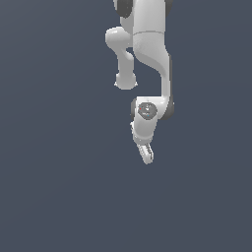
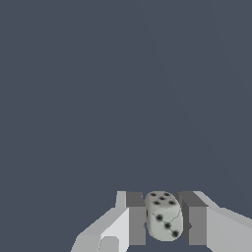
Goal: Pick up the object and move it to a goal position.
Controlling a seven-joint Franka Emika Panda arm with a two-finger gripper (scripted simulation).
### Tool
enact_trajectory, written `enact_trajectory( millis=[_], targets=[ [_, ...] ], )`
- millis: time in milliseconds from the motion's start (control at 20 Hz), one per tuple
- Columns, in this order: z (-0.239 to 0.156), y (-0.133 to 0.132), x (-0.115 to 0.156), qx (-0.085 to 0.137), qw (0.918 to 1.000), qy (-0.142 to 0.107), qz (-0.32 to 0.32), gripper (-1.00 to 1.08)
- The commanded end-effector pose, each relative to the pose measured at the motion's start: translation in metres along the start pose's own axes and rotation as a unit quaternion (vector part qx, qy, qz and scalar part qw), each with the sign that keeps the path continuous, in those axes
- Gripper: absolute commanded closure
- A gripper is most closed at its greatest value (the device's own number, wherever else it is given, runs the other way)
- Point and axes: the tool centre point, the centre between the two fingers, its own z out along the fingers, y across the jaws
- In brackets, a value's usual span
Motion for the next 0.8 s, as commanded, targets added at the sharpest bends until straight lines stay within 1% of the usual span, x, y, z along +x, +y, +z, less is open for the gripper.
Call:
enact_trajectory(
  millis=[0, 400, 750],
  targets=[
    [0.001, 0.000, 0.000, 0.000, 1.0000, 0.000, 0.000, 1.08],
    [-0.003, -0.001, -0.001, 0.000, 1.0000, 0.000, 0.000, 1.08],
    [-0.032, -0.011, -0.012, 0.000, 1.0000, 0.000, 0.000, 1.08]
  ],
)
